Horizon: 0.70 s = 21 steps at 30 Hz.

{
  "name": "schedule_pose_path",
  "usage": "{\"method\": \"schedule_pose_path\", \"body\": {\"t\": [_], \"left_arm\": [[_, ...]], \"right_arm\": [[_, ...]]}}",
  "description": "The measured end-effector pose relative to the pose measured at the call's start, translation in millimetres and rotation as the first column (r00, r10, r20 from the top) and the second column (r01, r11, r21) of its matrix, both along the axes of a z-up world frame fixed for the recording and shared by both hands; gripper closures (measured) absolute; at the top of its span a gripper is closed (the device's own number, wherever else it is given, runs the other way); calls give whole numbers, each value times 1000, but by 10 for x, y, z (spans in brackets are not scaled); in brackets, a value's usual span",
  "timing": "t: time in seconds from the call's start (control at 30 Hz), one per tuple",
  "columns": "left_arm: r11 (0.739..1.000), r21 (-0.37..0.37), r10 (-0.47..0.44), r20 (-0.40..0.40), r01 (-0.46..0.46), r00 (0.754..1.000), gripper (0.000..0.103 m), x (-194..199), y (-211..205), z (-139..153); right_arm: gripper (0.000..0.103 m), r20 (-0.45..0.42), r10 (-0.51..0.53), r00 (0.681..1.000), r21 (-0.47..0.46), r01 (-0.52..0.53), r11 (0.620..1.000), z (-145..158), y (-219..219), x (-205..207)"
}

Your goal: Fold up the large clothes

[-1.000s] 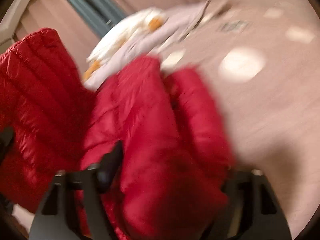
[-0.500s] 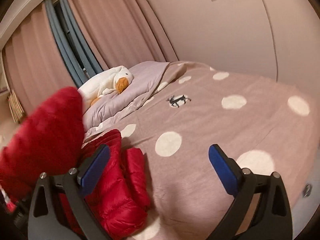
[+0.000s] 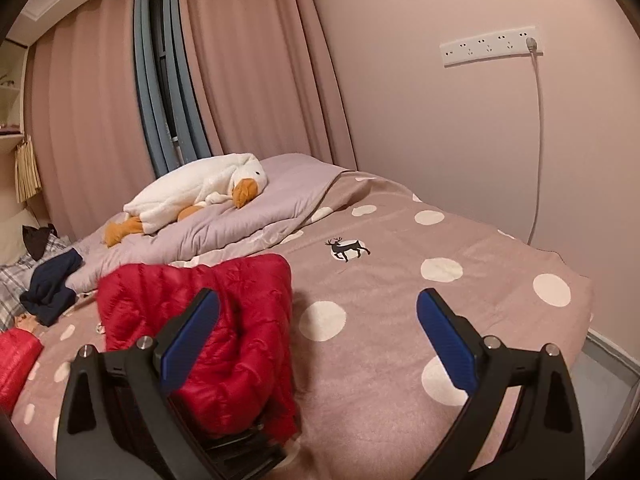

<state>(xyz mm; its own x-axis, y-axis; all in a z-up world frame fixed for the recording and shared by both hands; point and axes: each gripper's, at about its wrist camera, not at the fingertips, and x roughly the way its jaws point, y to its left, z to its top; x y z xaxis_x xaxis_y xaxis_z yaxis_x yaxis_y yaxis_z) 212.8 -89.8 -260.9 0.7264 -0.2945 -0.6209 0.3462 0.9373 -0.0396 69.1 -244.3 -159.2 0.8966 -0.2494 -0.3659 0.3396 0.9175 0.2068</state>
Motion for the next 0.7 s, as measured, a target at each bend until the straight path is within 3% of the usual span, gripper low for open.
{"method": "schedule_pose_path", "body": {"t": [0.2,0.27,0.37,0.47,0.7], "left_arm": [[1000,1,-14,0,14,1000,2,16,83,-12],[1000,6,-13,12,13,1000,2,96,-251,14],[1000,14,-23,30,22,999,2,-107,-330,-104],[999,27,-30,27,29,999,2,-216,-320,-45],[996,-65,64,13,-63,998,2,-540,-122,284]], "right_arm": [[2,-8,56,998,71,-55,996,46,11,-54],[2,-18,47,999,56,-46,997,48,41,-55],[2,-28,51,998,50,-49,998,50,70,-44],[2,-32,58,998,53,-56,997,53,70,-55],[1,14,60,998,45,-60,997,194,88,-296]]}}
